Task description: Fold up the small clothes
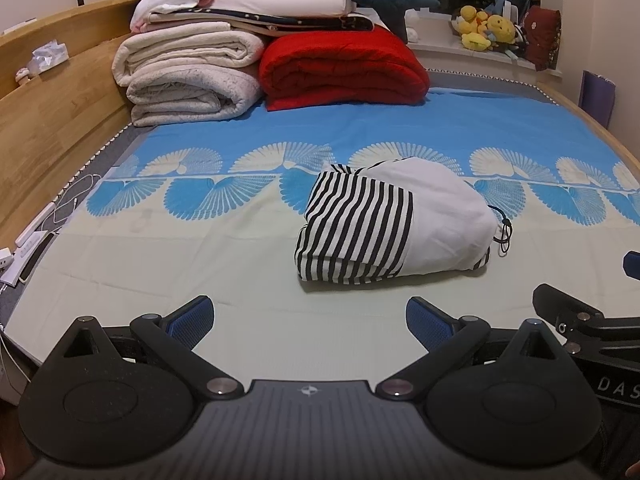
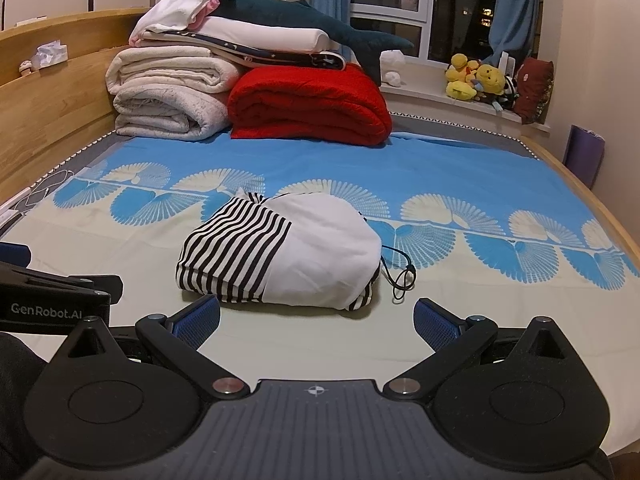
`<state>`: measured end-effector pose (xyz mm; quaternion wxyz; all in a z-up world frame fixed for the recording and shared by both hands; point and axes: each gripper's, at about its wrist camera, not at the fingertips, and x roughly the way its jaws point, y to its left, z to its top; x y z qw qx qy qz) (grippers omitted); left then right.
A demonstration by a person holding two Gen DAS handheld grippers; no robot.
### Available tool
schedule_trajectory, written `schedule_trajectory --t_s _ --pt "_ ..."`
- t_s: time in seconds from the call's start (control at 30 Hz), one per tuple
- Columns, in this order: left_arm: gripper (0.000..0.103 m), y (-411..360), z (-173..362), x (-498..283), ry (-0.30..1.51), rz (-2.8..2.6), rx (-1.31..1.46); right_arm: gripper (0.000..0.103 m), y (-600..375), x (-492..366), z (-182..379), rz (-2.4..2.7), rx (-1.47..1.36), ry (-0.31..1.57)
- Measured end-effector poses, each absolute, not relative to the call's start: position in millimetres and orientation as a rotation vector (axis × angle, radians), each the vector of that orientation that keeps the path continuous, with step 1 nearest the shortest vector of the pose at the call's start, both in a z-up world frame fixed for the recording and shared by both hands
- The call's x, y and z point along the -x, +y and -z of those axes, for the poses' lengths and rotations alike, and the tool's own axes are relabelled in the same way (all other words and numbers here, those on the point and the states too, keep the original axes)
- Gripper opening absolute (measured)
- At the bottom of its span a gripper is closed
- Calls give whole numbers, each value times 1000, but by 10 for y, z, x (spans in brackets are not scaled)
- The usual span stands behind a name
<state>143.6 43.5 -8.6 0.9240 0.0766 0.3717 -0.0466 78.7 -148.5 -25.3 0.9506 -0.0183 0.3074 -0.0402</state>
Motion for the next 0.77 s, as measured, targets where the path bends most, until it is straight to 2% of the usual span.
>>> schedule_trajectory --t_s 0.77 --pt "102 435 107 -1425 768 100 -154 102 -1495 -781 265 72 43 623"
